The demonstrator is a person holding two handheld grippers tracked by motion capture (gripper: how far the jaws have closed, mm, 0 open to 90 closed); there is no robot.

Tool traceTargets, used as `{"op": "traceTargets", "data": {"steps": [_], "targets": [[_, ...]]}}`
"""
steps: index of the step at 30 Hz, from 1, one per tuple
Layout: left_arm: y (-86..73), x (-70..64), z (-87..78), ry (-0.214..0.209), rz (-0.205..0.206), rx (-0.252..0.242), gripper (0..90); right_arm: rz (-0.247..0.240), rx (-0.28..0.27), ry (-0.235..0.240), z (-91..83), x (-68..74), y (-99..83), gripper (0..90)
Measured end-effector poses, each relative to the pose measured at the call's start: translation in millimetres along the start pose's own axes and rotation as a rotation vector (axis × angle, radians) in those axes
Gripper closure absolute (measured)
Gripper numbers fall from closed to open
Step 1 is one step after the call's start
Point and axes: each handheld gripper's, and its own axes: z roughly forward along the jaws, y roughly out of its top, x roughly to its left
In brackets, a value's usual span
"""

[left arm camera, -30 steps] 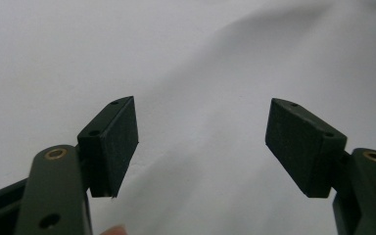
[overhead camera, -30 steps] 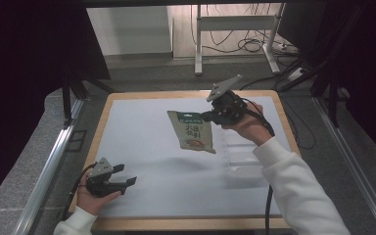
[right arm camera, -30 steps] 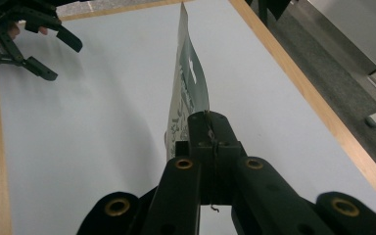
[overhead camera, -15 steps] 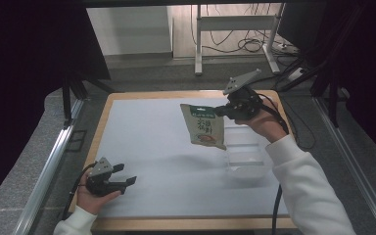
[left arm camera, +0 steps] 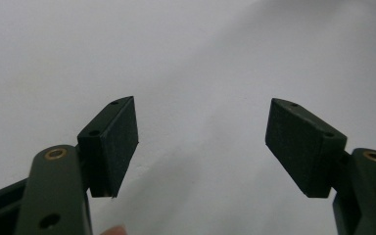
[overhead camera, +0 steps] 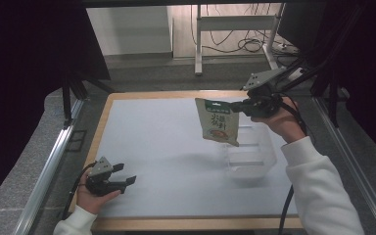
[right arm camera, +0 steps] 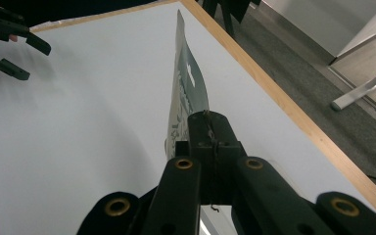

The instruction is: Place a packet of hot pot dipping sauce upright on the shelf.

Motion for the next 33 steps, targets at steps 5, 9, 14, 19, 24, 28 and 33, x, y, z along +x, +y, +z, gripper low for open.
{"op": "traceTargets", "data": {"steps": [5,9,14,19,24,28,33], "targets": [[0.0,0.1,0.9,0.002,-0.003,0.001,27.8,0.014,0.001,-0.017,-9.6,-6.7,-7.5,90.0],[0.0,0.2,1.3,0.002,-0.003,0.001,27.7,0.026,0.001,-0.031,-17.9,-12.5,-13.2,90.0],[0.2,0.4,1.4,0.004,-0.004,0.002,27.7,0.047,-0.005,-0.044,-27.8,-19.1,-21.9,90.0],[0.3,0.2,1.7,0.006,-0.006,0.003,27.7,0.053,0.002,-0.054,-35.5,-22.4,-28.9,90.0],[0.5,0.4,2.5,0.009,-0.006,0.009,27.7,0.06,0.011,-0.054,-39.5,-26.9,-37.0,90.0],[0.4,0.5,2.7,0.01,-0.006,0.01,27.7,0.073,0.021,-0.041,-39.2,-30.4,-44.5,90.0],[0.6,1.5,2.9,0.013,-0.004,0.016,27.7,0.091,0.037,-0.026,-30.8,-37.9,-57.0,90.0]]}}
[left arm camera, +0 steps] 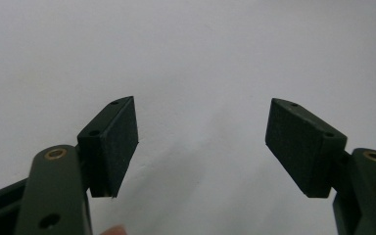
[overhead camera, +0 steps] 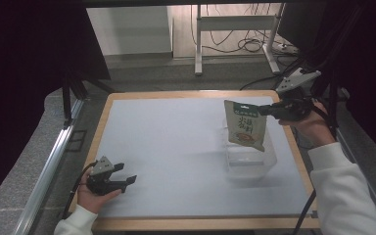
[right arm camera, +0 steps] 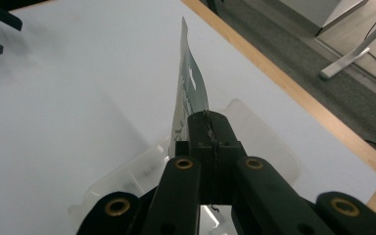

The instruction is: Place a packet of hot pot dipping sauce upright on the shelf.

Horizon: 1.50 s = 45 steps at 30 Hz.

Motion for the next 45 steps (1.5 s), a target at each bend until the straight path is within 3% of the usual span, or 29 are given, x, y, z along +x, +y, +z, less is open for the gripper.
{"op": "traceTargets", "data": {"steps": [7,15,21,24,28,32,38,39,45], "targets": [[-0.4,0.3,0.1,0.002,-0.005,0.001,27.7,0.007,0.004,0.038,16.9,-6.5,-9.9,90.0],[-0.7,0.6,-0.7,0.002,-0.005,-0.001,27.7,0.027,0.012,0.039,32.9,-14.2,-24.4,89.8],[-0.6,0.3,-0.2,0.001,-0.003,-0.001,27.7,0.077,0.015,-0.039,38.6,-28.3,-39.1,84.3],[-0.5,0.6,-0.5,0.001,-0.003,-0.001,27.7,0.094,0.005,-0.086,40.0,-29.8,-44.0,71.5],[-0.2,0.2,-0.2,0.0,-0.004,-0.001,27.7,0.128,-0.036,-0.214,41.4,-23.5,-43.9,45.5],[-0.1,-0.3,-0.7,-0.001,-0.002,-0.003,27.7,0.171,-0.106,-0.278,39.1,-14.2,-34.6,35.4],[-0.2,-0.8,-1.2,-0.005,0.001,-0.005,27.7,0.179,-0.171,-0.225,39.1,5.7,-18.1,31.9],[-0.2,-1.3,-1.3,-0.009,0.002,-0.005,27.7,0.169,-0.191,-0.185,43.1,18.8,-10.5,30.7],[0.4,-3.8,-2.1,-0.019,0.011,-0.008,27.7,0.166,-0.224,-0.066,60.7,57.9,1.9,29.2]]}}
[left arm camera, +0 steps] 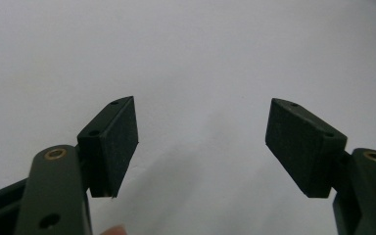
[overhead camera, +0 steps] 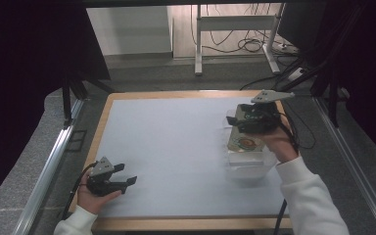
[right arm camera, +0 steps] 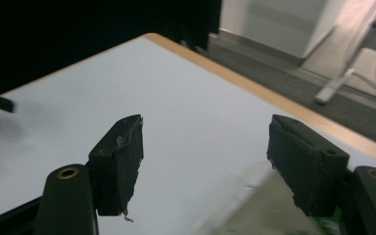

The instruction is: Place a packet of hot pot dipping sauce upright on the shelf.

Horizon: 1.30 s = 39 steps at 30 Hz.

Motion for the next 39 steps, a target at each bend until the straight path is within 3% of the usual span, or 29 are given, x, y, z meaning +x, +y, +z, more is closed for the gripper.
{"op": "traceTargets", "data": {"steps": [8,13,23,33,39], "targets": [[0.3,-2.8,0.6,-0.01,0.002,0.004,27.7,0.004,0.023,0.142,26.9,57.4,-21.8,28.0],[0.6,-5.3,2.3,-0.019,0.004,0.007,27.7,0.006,0.051,0.203,40.5,80.8,-39.9,27.8],[2.2,-10.6,2.7,-0.037,0.024,0.012,27.8,0.038,0.13,0.257,70.7,107.7,-68.8,27.8],[3.2,-12.5,3.2,-0.042,0.026,0.01,27.8,-0.009,0.242,0.324,95.7,134.9,-89.6,27.0],[3.3,-12.0,3.8,-0.042,0.024,0.012,27.8,0.01,0.211,0.291,92.6,131.7,-89.5,25.3]]}}
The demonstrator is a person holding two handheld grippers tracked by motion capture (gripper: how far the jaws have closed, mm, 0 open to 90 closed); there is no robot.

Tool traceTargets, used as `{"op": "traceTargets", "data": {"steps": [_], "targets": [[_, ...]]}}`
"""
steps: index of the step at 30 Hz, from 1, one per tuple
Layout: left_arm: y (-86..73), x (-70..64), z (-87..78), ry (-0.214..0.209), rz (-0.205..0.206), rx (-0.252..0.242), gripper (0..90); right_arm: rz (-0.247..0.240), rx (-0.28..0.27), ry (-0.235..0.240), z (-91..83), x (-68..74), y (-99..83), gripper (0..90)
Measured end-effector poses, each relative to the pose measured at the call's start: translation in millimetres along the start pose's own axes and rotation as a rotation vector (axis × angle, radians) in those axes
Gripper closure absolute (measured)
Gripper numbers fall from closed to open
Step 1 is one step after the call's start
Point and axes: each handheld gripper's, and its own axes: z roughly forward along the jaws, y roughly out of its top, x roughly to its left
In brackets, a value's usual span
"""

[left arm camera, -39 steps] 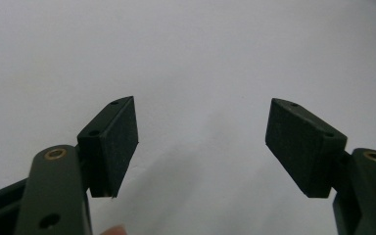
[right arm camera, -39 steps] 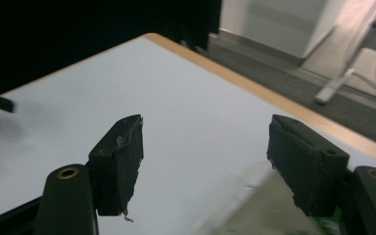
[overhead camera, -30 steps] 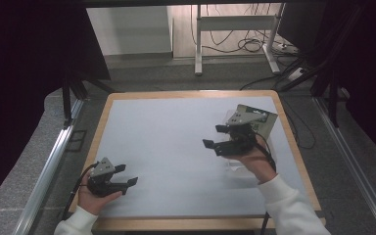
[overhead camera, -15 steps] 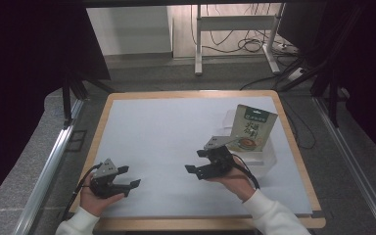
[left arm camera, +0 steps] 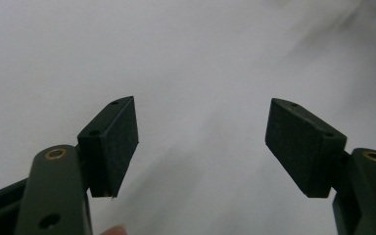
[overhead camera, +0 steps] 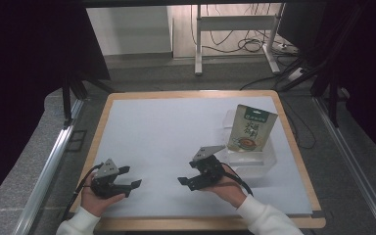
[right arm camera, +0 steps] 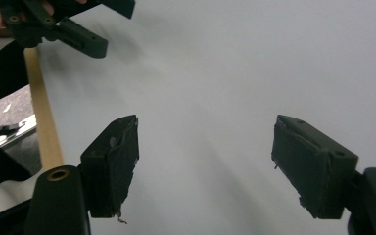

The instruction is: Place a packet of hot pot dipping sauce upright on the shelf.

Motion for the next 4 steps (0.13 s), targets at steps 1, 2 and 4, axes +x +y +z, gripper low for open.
{"op": "traceTargets", "data": {"steps": [1,2,4], "targets": [[0.1,0.2,-0.2,0.0,-0.002,-0.002,27.8,0.002,-0.002,-0.008,0.1,-0.6,-0.6,24.7],[0.1,0.3,-0.4,0.001,-0.002,-0.002,27.8,0.004,-0.004,-0.029,1.1,-1.7,-2.0,24.1],[0.0,0.6,-0.5,0.003,0.0,0.0,27.8,0.018,-0.002,-0.051,5.1,-2.8,-5.4,22.9]]}}
